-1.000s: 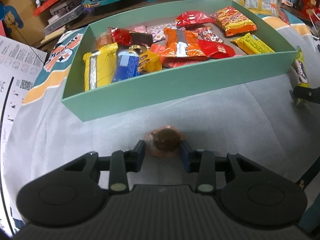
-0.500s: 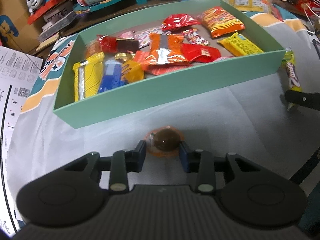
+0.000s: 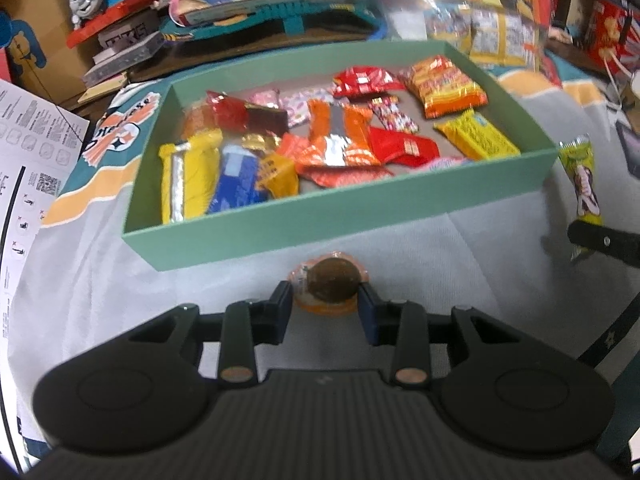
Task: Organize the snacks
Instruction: 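Carry the chocolate ball and chip bag into the green box and open both grippers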
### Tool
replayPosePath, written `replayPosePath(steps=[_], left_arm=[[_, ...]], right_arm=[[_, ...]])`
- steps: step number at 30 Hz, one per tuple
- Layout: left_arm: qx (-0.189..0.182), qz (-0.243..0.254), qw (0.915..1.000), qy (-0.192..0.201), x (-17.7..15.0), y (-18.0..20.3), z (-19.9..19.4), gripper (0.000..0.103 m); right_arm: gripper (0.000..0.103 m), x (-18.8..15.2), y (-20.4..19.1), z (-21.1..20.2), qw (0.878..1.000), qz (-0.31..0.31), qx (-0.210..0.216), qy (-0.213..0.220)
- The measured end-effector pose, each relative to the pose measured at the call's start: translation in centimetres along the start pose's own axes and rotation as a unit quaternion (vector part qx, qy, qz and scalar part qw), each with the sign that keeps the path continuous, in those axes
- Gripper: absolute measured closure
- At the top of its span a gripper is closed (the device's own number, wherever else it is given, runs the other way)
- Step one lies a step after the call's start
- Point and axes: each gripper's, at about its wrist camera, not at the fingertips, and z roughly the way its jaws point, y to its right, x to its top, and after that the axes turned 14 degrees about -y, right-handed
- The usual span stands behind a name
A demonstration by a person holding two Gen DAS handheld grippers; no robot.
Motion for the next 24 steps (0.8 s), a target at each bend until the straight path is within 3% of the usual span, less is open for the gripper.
replayPosePath(steps=[13, 24], left_arm=[[-0.05, -0.046, 0.9962, 0.054, 0.3, -4.0, -2.7, 0.068], [-0.057, -0.039, 0.9931, 0.095, 8.0, -6.2, -3.5, 0.068]], right_arm=[[0.08, 2.4, -4.6, -2.4, 0.999, -0.044, -0.01, 0.013], [0.08, 10.3, -9.8, 0.8, 0.994, -0.108, -0.015, 0.006]])
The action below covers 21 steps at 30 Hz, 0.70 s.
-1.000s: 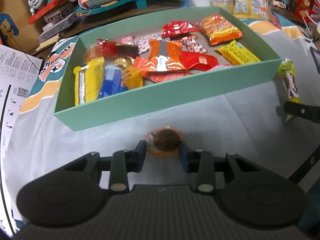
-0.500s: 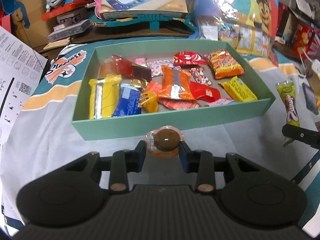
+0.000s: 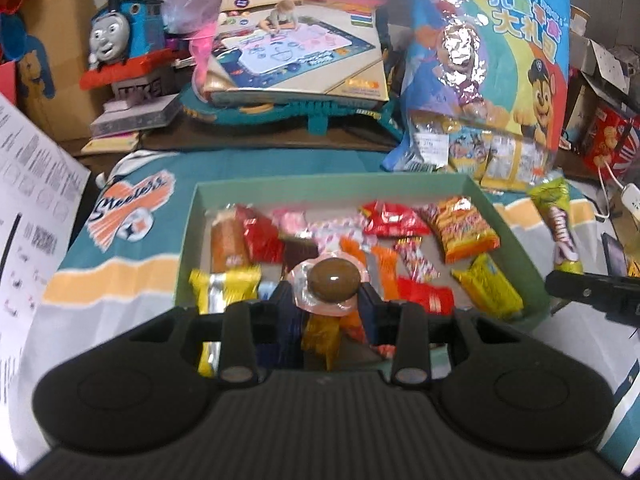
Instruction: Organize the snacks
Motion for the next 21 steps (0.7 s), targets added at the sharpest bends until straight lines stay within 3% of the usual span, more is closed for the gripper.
replayPosePath(steps=[6, 15, 16, 17, 18, 19, 20, 21], left_arm=[[-0.005, 0.006, 1.0, -0.006, 3.5, -0.2, 2.5, 0.068], [0.004, 0.006, 0.9996, -0.027, 6.1, -0.4, 6.6, 0.067], [0.008, 0.006, 0.9995, -0.031, 6.2, -0.3, 7.1, 0.067], [0.012, 0.004, 0.9993, -0.035, 6.3, -0.2, 7.5, 0.065], [0.017, 0.001, 0.9991, -0.038, 6.4, -0.2, 8.0, 0.047], [0.021, -0.003, 0.9988, -0.043, 6.4, -0.1, 8.4, 0.033], [0.028, -0.007, 0.9986, -0.045, 6.4, -0.1, 8.7, 0.009], [0.037, -0.008, 0.9984, -0.042, 6.2, 0.0, 8.8, 0.0]], right_arm=[[0.08, 3.1, -1.1, 3.1, 0.999, -0.03, -0.011, -0.025], [0.078, 4.6, -1.0, 7.6, 0.998, -0.036, -0.014, -0.051], [0.071, 4.7, -0.8, 7.9, 0.998, -0.034, -0.013, -0.053], [0.048, 4.8, -0.6, 8.2, 0.998, -0.03, -0.01, -0.055], [0.031, 4.9, -0.4, 8.3, 0.998, -0.023, -0.007, -0.053], [0.0, 4.7, -0.2, 8.2, 0.999, -0.015, -0.002, -0.045], [0.0, 4.6, 0.0, 7.9, 0.999, -0.011, 0.003, -0.035], [0.0, 4.6, 0.1, 7.9, 0.999, -0.012, 0.005, -0.034]])
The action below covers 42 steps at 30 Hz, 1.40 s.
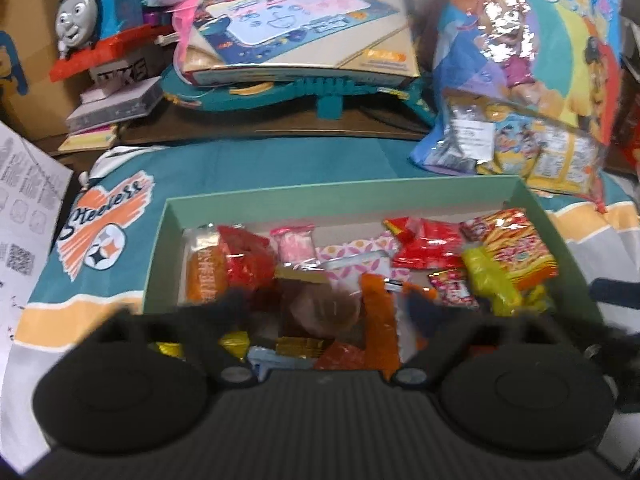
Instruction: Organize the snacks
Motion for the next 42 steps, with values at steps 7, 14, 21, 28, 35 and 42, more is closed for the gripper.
replayPosePath(steps=[7, 14, 21, 28, 35, 42], left_arm=[[0.019, 0.005, 0.9998, -0.008, -0.7, 0.1, -0.4, 0.0], [0.017, 0.0, 0.9998, -0.004, -2.7, -0.4, -3.1, 0.0], [0.012, -0.01, 0.9999, 0.001, -5.6, -1.0, -6.5, 0.0], [0.005, -0.026, 0.9995, 0.018, -8.0, -2.2, -10.2, 0.0], [0.005, -0.032, 0.999, 0.03, -10.4, -3.1, -12.8, 0.0], [0.005, -0.044, 0.9987, 0.025, -12.5, -4.0, -13.6, 0.0]], right_arm=[[0.0, -0.8, 0.4, -1.4, 1.0, 0.007, -0.012, 0.003], [0.0, -1.9, -0.6, -3.8, 1.0, 0.008, -0.023, 0.008], [0.0, -3.8, -2.8, -7.0, 0.999, -0.003, -0.032, 0.015], [0.0, -5.7, -5.2, -10.0, 0.999, -0.022, -0.041, 0.027], [0.0, -7.9, -7.0, -11.6, 0.998, -0.03, -0.044, 0.028], [0.0, -10.1, -8.0, -12.2, 0.998, -0.039, -0.054, 0.017]])
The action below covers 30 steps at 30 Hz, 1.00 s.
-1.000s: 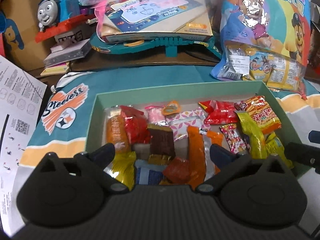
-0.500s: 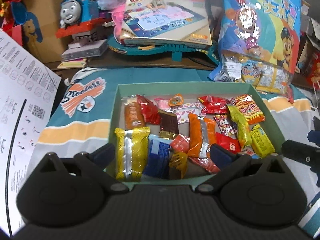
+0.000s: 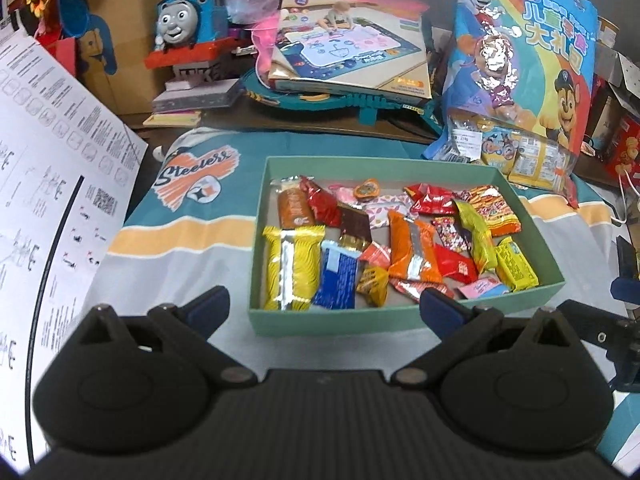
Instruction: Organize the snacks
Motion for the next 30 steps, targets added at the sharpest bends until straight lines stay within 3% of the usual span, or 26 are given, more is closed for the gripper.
replayPosePath(steps=[14, 30], left_arm=[[0.027, -0.014, 0.9986, -0.042, -3.0, -1.4, 2.5, 0.0], [0.036, -0.019, 0.9957, -0.083, -3.2, -2.1, 6.0, 0.0]], right_arm=[[0.0, -3.7, 1.0, 3.3, 0.997, 0.031, -0.008, -0.071], [0.0, -3.7, 1.9, 7.0, 0.992, 0.041, -0.025, -0.114]])
